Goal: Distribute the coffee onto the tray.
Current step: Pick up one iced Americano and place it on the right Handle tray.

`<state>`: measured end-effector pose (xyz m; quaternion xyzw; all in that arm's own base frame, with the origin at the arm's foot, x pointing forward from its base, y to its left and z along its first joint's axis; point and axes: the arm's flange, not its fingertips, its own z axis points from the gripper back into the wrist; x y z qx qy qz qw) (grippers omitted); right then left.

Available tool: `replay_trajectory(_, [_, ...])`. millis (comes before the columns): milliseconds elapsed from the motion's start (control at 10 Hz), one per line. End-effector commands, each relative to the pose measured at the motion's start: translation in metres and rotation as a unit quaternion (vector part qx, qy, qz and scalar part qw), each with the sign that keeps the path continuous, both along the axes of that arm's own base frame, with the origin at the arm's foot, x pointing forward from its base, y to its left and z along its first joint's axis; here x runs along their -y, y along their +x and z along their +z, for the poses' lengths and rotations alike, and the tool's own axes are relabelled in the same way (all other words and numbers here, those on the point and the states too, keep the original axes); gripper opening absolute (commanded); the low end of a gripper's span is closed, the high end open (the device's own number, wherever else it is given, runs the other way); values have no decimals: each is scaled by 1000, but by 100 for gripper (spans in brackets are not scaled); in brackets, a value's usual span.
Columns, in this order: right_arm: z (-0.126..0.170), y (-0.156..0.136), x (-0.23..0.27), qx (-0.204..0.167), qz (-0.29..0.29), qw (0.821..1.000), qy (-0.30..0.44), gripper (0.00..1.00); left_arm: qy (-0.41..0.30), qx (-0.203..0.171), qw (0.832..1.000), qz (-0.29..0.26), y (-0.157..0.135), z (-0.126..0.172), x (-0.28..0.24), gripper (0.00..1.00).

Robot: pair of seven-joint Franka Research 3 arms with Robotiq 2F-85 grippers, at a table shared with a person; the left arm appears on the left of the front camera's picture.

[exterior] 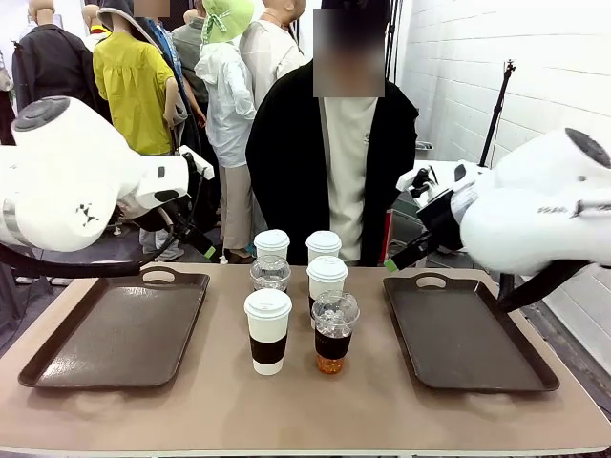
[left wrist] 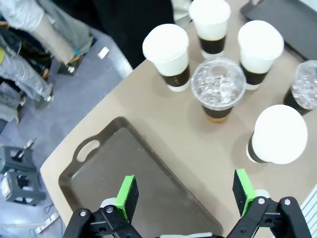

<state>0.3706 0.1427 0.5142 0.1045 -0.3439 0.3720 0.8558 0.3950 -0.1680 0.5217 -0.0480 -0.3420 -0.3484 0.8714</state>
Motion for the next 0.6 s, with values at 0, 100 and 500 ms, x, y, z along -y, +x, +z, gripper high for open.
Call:
replay_trajectory(0, [-8, -12, 29, -17, 45, 999, 13, 100, -22, -15, 998, -58, -2, 0, -28, 100])
replay_trajectory(100, [-10, -14, 35, -20, 60, 998, 12, 100, -13, -19, 998, -65, -1, -2, -34, 100])
replay_trajectory(500, [-19, -18, 56, -7, 106, 994, 28, 100, -17, -23, 991, -130, -1, -14, -50, 100])
